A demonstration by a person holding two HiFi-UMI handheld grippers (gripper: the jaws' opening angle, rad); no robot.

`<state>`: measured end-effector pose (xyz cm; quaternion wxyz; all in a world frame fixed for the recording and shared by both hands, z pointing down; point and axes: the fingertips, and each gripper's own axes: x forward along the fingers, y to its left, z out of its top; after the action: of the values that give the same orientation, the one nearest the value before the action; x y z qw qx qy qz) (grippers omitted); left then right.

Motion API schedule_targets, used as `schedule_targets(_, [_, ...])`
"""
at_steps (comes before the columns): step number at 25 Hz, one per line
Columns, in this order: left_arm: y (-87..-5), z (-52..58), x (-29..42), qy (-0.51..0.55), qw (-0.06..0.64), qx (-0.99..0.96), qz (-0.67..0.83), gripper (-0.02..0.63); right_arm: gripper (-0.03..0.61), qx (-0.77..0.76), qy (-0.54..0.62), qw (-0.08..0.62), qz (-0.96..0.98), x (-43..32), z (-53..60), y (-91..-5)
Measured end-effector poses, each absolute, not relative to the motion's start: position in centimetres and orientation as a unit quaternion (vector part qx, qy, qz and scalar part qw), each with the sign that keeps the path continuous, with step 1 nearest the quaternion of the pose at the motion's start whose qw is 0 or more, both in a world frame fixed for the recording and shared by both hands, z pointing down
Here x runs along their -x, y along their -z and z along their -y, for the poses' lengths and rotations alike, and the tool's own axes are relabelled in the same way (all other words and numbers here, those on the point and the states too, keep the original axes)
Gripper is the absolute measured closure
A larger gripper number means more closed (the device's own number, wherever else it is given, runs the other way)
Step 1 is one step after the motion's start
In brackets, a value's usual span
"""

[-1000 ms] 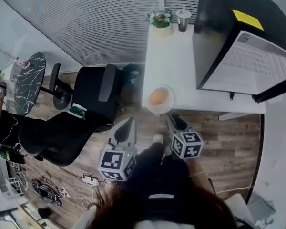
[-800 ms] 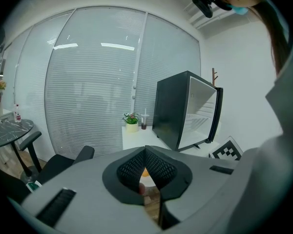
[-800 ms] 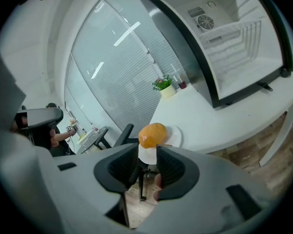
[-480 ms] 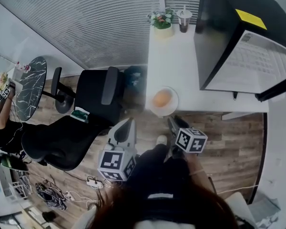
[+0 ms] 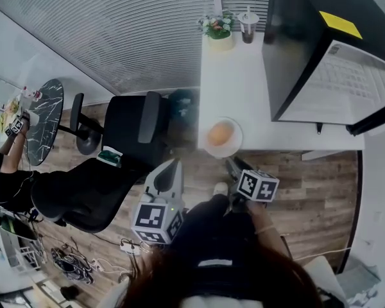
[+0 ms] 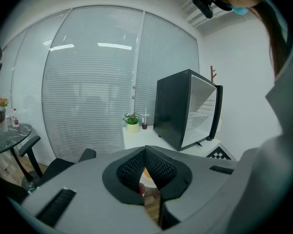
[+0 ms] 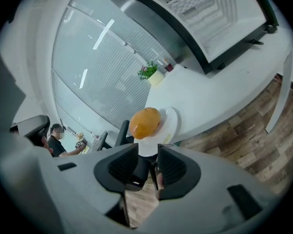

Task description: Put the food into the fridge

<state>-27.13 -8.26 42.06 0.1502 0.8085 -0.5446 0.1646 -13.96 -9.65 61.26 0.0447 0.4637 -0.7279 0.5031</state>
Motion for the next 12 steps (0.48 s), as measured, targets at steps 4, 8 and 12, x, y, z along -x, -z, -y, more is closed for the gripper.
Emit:
schedule_targets(4, [-42.2,8.3,27.3,-0.168,0.149,-0.807,0.546,0.614,0.461,-0.457,-0.521,0.036,0.720,14.2,9.9,-61.8])
schedule_targets(8, [-42.3,8.3,27.7,-0.171,0.148,-0.802,0.552,0.614,0.434,-0.449,-0.539,0.025,0.712,14.4,10.3,-62.5])
schedule_targets(12, [-42.3,8.3,28.2,-0.173,0.147,-0.798,0.558,0.614,0.431,-0.447,-0.556,0.017,0.701,14.4,10.3,-63.4])
